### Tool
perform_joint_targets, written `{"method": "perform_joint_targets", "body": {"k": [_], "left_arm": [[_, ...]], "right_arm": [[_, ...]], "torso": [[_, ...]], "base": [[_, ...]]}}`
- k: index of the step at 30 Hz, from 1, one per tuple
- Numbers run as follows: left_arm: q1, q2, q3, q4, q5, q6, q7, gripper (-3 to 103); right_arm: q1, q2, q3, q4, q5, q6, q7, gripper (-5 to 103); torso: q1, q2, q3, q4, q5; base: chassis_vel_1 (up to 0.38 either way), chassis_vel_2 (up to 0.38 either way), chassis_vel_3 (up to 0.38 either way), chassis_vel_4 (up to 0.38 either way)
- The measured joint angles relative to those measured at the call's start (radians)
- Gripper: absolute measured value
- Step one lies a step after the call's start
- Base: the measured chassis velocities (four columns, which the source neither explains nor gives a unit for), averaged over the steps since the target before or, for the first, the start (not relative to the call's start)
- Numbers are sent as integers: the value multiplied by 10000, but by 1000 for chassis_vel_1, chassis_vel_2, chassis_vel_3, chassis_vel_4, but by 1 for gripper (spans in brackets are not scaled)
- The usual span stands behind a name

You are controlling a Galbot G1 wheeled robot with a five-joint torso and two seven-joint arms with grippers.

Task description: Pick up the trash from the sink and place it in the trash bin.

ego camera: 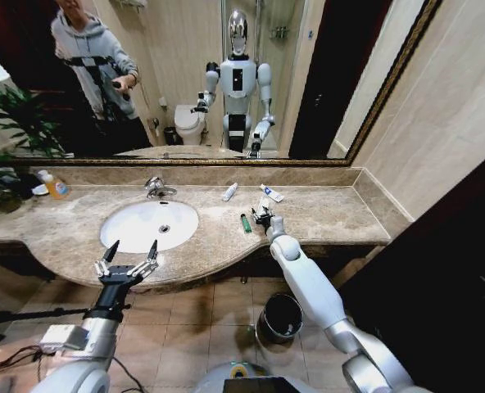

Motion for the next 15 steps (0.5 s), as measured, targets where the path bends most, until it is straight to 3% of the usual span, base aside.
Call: {"method": "perform_joint_targets", "body": {"k": [3, 8, 10, 11, 15], "left_arm": [[0, 0, 0, 0, 0, -1, 0, 100], [0, 0, 0, 0, 0, 0, 0, 100], [0, 0, 0, 0, 0, -1, 0, 100], [0, 0, 0, 0, 0, -1, 0, 100], [0, 0, 0, 0, 0, 0, 0, 100]], "right_arm": [[-42, -27, 5, 64, 57, -17, 1, 29], [-190, -126, 45, 327, 29, -19, 1, 8], [-234, -169, 54, 414, 37, -25, 2, 8], [-338, -288, 66, 620, 61, -38, 5, 1], [-579, -489, 134, 1019, 149, -76, 18, 0]], "torso": [[0, 0, 0, 0, 0], [0, 0, 0, 1, 0], [0, 0, 0, 1, 0], [0, 0, 0, 1, 0], [0, 0, 0, 1, 1]], "base": [[0, 0, 0, 0], [0, 0, 0, 0], [0, 0, 0, 0], [0, 0, 0, 0], [0, 0, 0, 0]]}}
